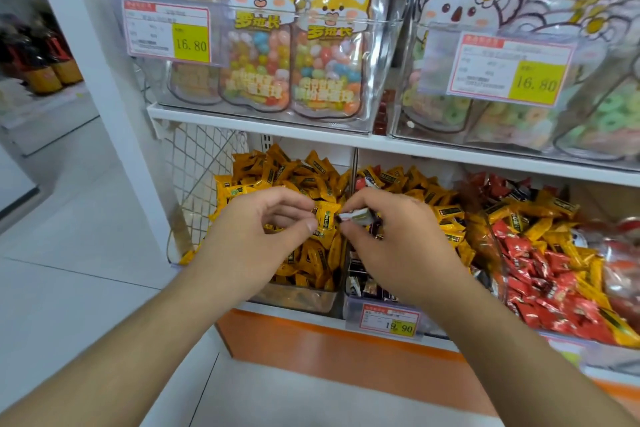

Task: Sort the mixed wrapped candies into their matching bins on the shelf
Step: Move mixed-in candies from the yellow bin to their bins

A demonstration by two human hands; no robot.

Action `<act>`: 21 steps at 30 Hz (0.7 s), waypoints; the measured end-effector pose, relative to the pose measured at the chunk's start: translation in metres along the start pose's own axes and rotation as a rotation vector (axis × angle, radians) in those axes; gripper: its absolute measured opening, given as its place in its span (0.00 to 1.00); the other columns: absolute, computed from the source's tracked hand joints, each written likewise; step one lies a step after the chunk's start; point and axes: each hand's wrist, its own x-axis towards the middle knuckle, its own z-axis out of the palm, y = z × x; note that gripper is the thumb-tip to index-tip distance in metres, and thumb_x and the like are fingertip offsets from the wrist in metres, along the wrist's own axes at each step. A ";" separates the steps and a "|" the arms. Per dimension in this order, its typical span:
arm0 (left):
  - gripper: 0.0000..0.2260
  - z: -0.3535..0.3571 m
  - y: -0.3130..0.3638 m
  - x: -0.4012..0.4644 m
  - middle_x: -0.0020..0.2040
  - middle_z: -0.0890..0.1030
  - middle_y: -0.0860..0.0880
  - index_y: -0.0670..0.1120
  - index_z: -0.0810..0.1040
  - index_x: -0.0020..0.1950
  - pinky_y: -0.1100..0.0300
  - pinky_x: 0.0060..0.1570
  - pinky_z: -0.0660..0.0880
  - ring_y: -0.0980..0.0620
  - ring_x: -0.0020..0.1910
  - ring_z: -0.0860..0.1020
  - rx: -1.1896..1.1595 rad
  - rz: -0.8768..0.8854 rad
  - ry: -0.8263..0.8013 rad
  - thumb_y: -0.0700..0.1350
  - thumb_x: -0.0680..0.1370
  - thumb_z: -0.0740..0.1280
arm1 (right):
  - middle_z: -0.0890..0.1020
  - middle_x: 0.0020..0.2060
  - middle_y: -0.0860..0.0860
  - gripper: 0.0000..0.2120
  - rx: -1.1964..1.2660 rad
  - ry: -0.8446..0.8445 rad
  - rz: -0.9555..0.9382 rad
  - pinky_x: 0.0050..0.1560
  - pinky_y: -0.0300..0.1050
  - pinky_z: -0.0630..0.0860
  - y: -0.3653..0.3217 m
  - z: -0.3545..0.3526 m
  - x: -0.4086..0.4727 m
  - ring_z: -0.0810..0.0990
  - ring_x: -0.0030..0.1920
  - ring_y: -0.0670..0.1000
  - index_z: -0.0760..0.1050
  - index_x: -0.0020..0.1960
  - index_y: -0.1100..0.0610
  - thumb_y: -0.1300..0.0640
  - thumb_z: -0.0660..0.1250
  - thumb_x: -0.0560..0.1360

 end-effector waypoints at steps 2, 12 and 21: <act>0.07 -0.005 -0.014 0.006 0.46 0.86 0.57 0.55 0.84 0.52 0.66 0.48 0.79 0.61 0.48 0.83 0.034 -0.047 0.050 0.43 0.78 0.75 | 0.82 0.44 0.42 0.04 -0.046 0.047 0.062 0.34 0.32 0.71 0.008 -0.014 0.000 0.78 0.35 0.40 0.79 0.53 0.45 0.52 0.70 0.80; 0.12 -0.021 -0.079 0.026 0.51 0.82 0.57 0.52 0.81 0.60 0.75 0.42 0.69 0.61 0.50 0.79 0.346 -0.211 0.110 0.40 0.78 0.73 | 0.78 0.64 0.46 0.17 -0.129 0.020 0.210 0.57 0.36 0.68 0.017 -0.014 -0.001 0.75 0.64 0.48 0.76 0.67 0.50 0.56 0.70 0.79; 0.23 -0.011 -0.085 0.036 0.57 0.78 0.54 0.61 0.72 0.75 0.73 0.26 0.69 0.61 0.35 0.77 0.520 -0.204 0.046 0.47 0.81 0.70 | 0.76 0.63 0.43 0.13 -0.110 0.017 0.190 0.44 0.24 0.63 0.016 -0.002 0.005 0.75 0.56 0.43 0.77 0.63 0.48 0.57 0.69 0.80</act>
